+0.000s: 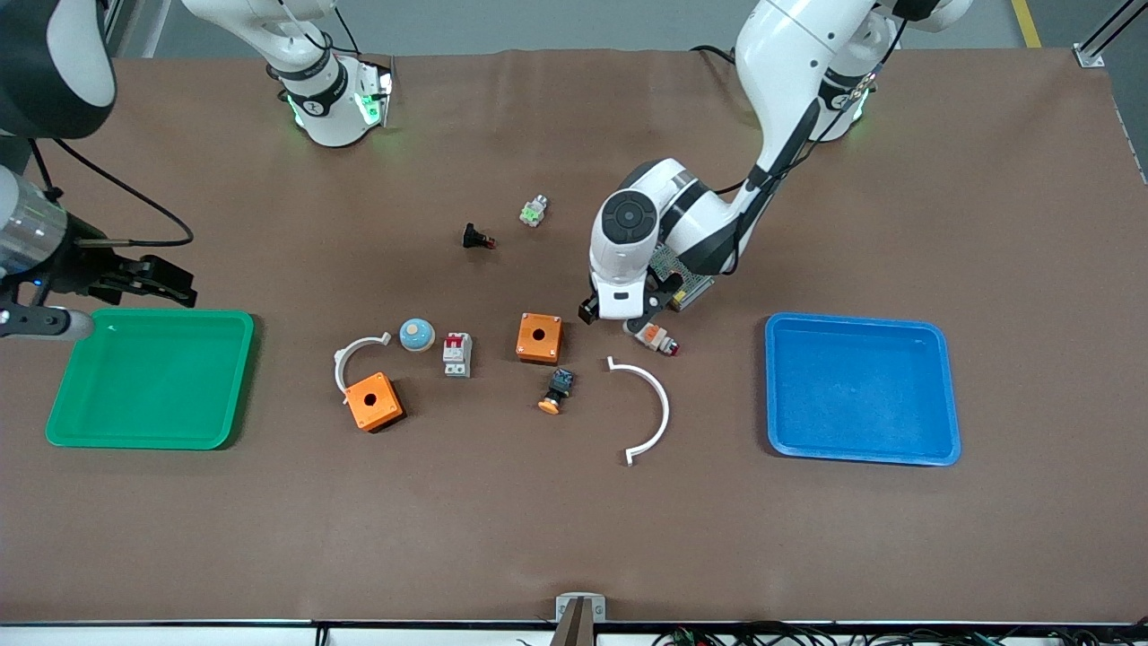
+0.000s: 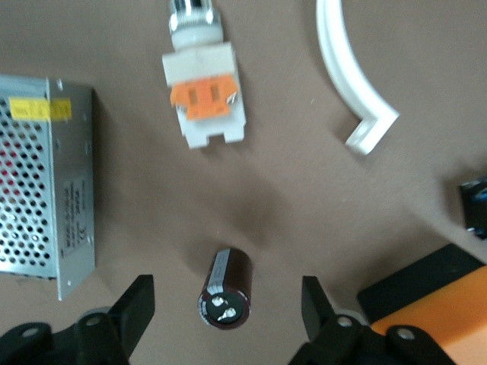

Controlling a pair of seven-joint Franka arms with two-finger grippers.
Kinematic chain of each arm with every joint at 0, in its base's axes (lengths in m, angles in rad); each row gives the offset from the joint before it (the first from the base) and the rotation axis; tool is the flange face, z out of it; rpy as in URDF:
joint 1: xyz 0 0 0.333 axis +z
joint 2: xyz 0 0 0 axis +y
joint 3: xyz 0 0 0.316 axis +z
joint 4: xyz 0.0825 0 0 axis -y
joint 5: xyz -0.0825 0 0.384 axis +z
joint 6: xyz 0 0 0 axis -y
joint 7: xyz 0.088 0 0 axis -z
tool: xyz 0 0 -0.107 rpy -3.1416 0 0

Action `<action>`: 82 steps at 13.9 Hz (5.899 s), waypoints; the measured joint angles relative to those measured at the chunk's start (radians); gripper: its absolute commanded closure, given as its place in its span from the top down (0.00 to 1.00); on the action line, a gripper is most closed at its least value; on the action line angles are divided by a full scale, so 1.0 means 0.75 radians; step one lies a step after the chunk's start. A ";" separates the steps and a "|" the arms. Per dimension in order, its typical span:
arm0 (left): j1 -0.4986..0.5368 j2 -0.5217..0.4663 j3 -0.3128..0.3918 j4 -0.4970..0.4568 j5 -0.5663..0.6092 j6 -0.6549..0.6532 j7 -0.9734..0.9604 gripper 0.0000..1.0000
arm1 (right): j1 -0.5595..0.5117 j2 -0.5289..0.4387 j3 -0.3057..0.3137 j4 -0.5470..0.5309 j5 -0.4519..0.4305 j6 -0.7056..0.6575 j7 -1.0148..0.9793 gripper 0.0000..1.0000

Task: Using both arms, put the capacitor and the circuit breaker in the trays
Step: 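Grasp the black capacitor with the left gripper while the right gripper reaches the breaker, then lift the capacitor with the left gripper while the right gripper grasps the breaker, then lower the capacitor into the blue tray while the right gripper carries the breaker, then release the breaker into the green tray while the left gripper opens and withdraws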

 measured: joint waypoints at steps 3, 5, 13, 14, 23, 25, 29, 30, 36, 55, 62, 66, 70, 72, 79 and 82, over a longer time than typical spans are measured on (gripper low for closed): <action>-0.009 0.029 0.000 -0.001 0.000 0.005 -0.014 0.73 | 0.127 0.035 0.011 -0.003 0.001 0.019 0.026 1.00; -0.017 0.038 0.000 -0.001 0.000 0.005 -0.030 0.69 | 0.221 0.077 0.013 -0.012 0.001 0.051 0.145 1.00; -0.035 0.061 0.001 0.003 0.000 0.012 -0.044 0.00 | 0.445 0.239 0.013 -0.168 0.001 0.479 0.458 1.00; -0.034 0.061 0.005 0.008 0.000 0.013 -0.044 0.00 | 0.448 0.270 0.013 -0.196 0.001 0.546 0.458 1.00; 0.276 -0.276 0.039 0.058 0.002 -0.294 0.346 0.00 | 0.551 0.501 0.014 -0.323 0.001 0.853 0.454 1.00; 0.395 -0.340 0.040 0.052 0.002 -0.354 0.526 0.00 | 0.551 0.531 0.012 -0.373 0.001 0.947 0.434 1.00; 0.602 -0.372 0.041 0.040 0.003 -0.383 0.877 0.00 | 0.551 0.555 0.009 -0.403 0.001 0.963 0.420 0.59; 0.645 -0.372 0.041 0.040 0.003 -0.383 0.958 0.00 | 0.551 0.555 0.009 -0.412 0.001 0.963 0.419 0.46; 0.958 -0.356 0.041 0.003 0.003 -0.382 1.358 0.00 | 0.551 0.553 0.009 -0.422 0.001 0.964 0.418 0.04; 1.175 -0.033 0.035 -0.085 0.003 0.050 1.503 1.00 | -0.450 0.230 -0.039 0.010 -0.066 0.010 -0.395 0.02; 1.147 -0.311 -0.002 0.271 0.003 -0.587 1.644 1.00 | -0.598 0.586 -0.036 0.007 -0.068 0.441 -0.558 0.03; 1.144 -0.531 -0.006 0.326 0.003 -0.772 1.829 1.00 | -0.603 0.696 -0.035 0.009 -0.090 0.579 -0.559 0.03; 1.142 -0.710 -0.029 0.328 0.003 -0.930 1.888 1.00 | -0.609 0.727 -0.035 -0.008 -0.105 0.663 -0.559 0.05; 1.138 -0.781 -0.051 0.327 0.003 -0.986 1.897 1.00 | -0.616 0.733 -0.036 -0.032 -0.105 0.680 -0.558 0.05; 0.890 -0.857 0.146 0.322 0.003 -1.143 1.926 1.00 | -0.633 0.725 -0.026 -0.045 -0.105 0.635 -0.558 1.00; 0.888 -0.858 0.146 0.324 0.003 -1.143 1.931 1.00 | -0.604 0.590 -0.007 0.003 -0.105 0.356 -0.520 1.00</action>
